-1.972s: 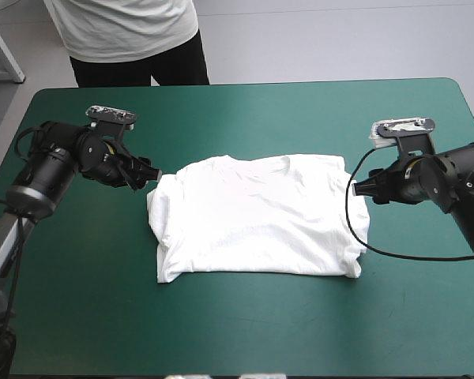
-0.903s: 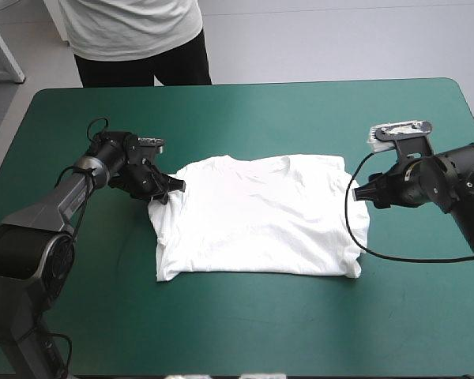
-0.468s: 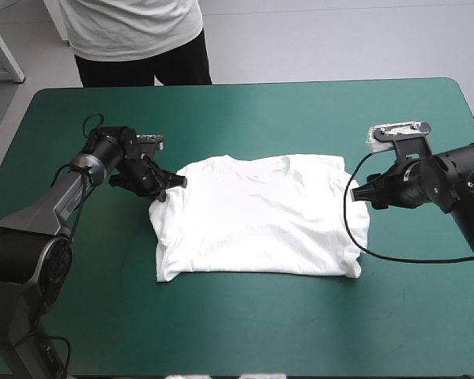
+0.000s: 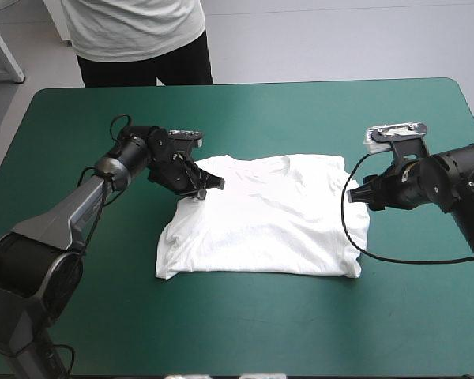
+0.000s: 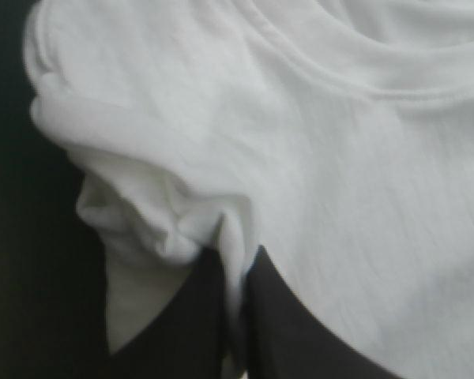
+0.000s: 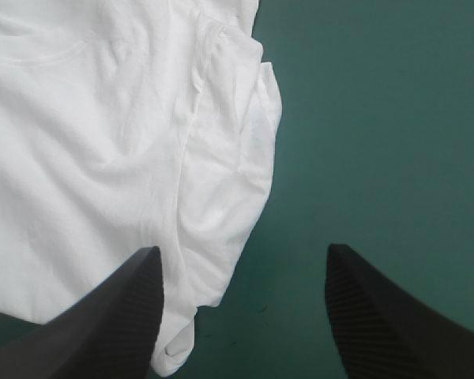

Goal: Fold the cloth

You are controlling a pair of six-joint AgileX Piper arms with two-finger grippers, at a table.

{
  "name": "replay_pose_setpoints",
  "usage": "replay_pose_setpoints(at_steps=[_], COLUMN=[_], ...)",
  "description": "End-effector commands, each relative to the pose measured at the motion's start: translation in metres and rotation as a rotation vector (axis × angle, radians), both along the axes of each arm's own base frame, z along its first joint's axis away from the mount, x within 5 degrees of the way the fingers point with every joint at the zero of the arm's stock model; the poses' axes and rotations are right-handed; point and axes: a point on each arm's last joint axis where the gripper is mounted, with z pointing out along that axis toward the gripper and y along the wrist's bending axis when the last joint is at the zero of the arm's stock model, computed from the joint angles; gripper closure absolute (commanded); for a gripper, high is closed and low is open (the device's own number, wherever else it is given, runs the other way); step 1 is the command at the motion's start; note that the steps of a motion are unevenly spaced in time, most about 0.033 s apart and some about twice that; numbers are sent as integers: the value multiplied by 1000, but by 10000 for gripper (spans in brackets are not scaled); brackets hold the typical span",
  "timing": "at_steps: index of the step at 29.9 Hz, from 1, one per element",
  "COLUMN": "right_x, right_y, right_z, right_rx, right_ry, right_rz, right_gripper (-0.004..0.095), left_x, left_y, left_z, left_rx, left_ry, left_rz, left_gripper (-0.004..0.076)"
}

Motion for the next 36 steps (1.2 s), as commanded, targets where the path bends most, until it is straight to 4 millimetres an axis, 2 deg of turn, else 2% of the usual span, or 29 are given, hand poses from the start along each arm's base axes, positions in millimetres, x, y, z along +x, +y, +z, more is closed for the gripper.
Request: replay_pose_setpoints(at_steps=[1, 4, 8, 10, 14, 16, 19, 23, 28, 32, 36], right_x=[-4, -4, -3, -3, -3, -2, 1, 11, 37, 59, 77], right_y=[-1, -2, -2, -2, -3, -4, -6, -4, 4, 10, 7], right_z=[18, 18, 18, 18, 17, 18, 17, 7, -21, -47, -76], right_rx=[10, 5, -3, -7, -26, -40, -49, -54, -42, -47, -55], right_ry=[-93, -94, -97, -98, -98, -106, -115, -74, 21, 81, 181], right_rz=[13, 17, 28, 31, 28, 22, -8, -27, -31, -41, -75], right_gripper=[341, 341, 341, 341, 340, 340, 340, 340, 340, 340, 340], left_x=[4, 9, 8, 6, -3, -8, -19, -49, -105, -150, -180], left_y=[-6, -7, -7, -8, -7, -4, 2, 13, 30, 47, 58], left_z=[10, -3, -7, -6, 12, 32, 68, 124, 194, 230, 250], left_rx=[-41, -18, -5, -7, 4, 9, 10, -7, -74, -110, -139], left_ry=[-47, -27, -18, 3, 38, 6, -66, -162, -353, -489, -568], left_rz=[8, 4, -40, -63, -128, -139, -150, -166, -170, -163, -152], left_gripper=[734, 733, 701, 634, 402, 297, 227, 226, 227, 227, 227])
